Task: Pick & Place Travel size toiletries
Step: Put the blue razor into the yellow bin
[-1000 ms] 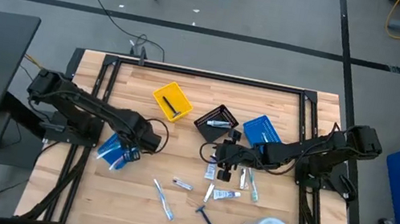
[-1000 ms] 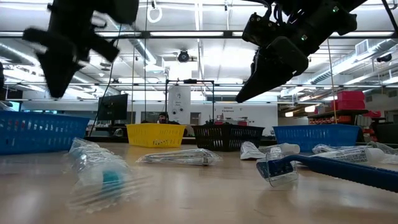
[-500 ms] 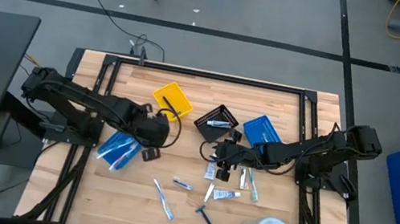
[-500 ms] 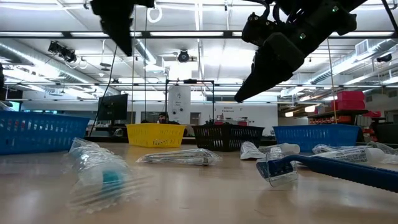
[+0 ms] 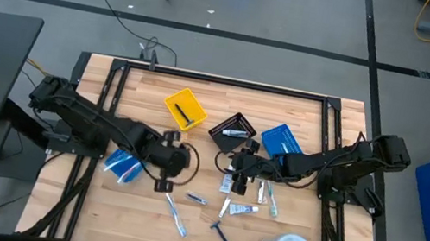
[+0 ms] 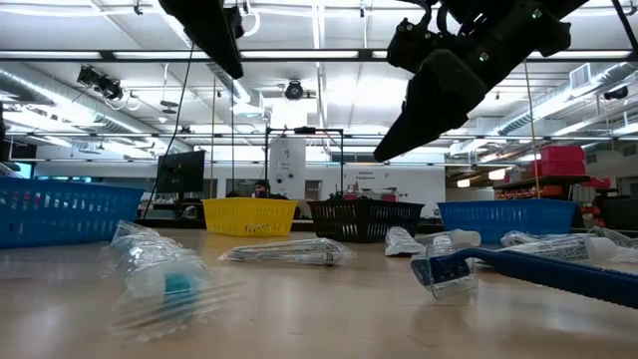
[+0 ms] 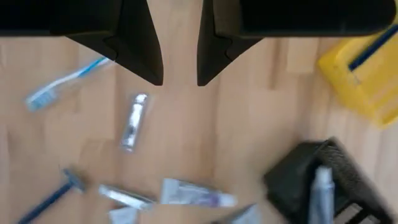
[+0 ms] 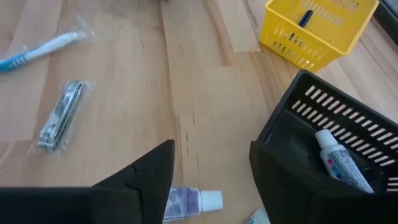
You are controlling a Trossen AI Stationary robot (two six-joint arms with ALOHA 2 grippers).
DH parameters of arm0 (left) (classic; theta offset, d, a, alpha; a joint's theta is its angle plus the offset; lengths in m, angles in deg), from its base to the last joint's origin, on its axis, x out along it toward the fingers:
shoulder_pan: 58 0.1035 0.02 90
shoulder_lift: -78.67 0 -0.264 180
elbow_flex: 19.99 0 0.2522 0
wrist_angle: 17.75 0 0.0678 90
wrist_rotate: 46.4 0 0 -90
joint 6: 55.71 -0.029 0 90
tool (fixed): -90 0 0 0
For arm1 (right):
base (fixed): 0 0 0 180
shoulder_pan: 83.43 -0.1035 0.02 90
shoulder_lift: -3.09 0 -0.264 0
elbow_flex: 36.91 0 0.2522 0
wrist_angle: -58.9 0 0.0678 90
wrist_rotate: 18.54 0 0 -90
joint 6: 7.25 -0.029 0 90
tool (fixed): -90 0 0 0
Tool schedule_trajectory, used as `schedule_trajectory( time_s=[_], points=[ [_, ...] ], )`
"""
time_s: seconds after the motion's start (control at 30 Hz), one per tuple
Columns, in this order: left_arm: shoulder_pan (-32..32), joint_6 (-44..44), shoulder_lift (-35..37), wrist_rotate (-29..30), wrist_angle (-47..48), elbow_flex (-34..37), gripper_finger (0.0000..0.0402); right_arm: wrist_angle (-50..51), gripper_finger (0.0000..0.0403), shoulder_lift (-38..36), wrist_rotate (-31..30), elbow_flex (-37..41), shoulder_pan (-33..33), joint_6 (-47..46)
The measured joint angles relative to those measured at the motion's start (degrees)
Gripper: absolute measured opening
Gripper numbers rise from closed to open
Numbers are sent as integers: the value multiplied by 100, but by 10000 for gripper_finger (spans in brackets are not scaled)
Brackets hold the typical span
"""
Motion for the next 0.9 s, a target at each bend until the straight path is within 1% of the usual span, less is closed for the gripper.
schedule_trajectory(
  time_s=[0.07, 0.13, 0.2, 0.27, 0.5, 0.67, 0.77, 0.83, 0.9],
  points=[
    [-131, -186, -87, -29, 33, 7, 107, -24, 221, 0, 1, 0, 0, 0],
    [-257, -361, -200, -108, -216, -2, 107, 3, 222, 0, 1, 1, 0, 0],
    [-345, -373, -287, -185, -250, 16, 107, -25, 222, 0, 2, 0, 0, 0],
    [-422, -349, -384, -183, -559, -7, 107, -8, 218, 0, 3, 2, 0, 0],
    [-467, -379, -674, -168, -831, 5, 108, -2, 200, 0, 7, 2, 0, -24],
    [-451, -742, -859, -160, -1058, 6, 110, -85, 192, 0, 9, 2, -26, -286],
    [-445, -938, -964, -148, -1189, 1, 112, -170, 188, -25, 221, -38, -95, -498],
    [-445, -1096, -965, -124, -1077, 12, 114, -281, 185, -31, 454, -134, -152, -563],
    [-445, -1140, -962, -101, -1313, 2, 115, -352, 182, -37, 551, -241, -200, -527]
  ],
)
